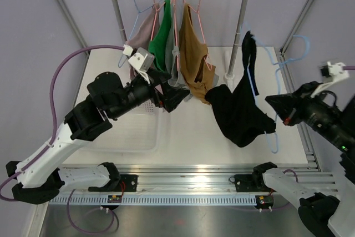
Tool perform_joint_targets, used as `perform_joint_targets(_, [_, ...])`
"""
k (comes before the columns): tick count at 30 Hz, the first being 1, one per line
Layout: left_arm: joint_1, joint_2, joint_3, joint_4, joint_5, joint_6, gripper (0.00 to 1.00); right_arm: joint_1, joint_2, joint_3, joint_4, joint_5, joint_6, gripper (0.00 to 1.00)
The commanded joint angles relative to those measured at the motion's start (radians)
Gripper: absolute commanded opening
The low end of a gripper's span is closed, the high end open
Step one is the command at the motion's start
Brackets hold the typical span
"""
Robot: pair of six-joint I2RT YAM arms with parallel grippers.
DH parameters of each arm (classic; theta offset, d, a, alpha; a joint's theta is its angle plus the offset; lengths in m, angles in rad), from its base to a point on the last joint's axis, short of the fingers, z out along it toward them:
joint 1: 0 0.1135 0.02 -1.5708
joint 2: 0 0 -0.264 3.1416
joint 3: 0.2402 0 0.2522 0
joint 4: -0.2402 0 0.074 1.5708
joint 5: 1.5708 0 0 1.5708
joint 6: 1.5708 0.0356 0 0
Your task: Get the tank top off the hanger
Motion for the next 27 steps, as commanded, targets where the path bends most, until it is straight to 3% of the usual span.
perform_joint_targets(1, [-0.080, 0.034, 0.034, 0.188, -0.119, 0.072, 0.99, 0.006, -0.007, -0.180, 0.023, -0.132, 0.000, 0.00])
perform_joint_targets(5, [-0.116, 0.099, -0.014, 0.323, -0.173, 0.119, 0.99, 0.008, -0.083, -0.344, 0.077, -0.181, 0.003, 0.00])
perform_joint_targets(10, [-0.119, 0.185, -0.030, 0.345, -0.222, 0.130, 0.99, 0.006, -0.129, -0.477, 0.094, -0.287, 0.005, 0.00])
perform_joint_targets(17, [-0.133, 0.257, -0.076, 0.365, -0.247, 0.119, 0.98, 0.006, -0.166, -0.503, 0.105, -0.362, 0.009, 0.00])
perform_joint_targets(22, [-0.137, 0.274, -0.110, 0.383, -0.271, 0.116, 0.86, 0.006, -0.162, -0.494, 0.109, -0.379, 0.011, 0.00])
perform_joint_targets(25, [-0.138, 0.284, -0.111, 0.399, -0.264, 0.115, 0.86, 0.008, -0.165, -0.499, 0.123, -0.440, 0.014, 0.00])
perform_joint_targets(27, [-0.137, 0.301, -0.102, 0.397, -0.267, 0.118, 0.79, 0.006, -0.174, -0.497, 0.131, -0.462, 0.012, 0.00])
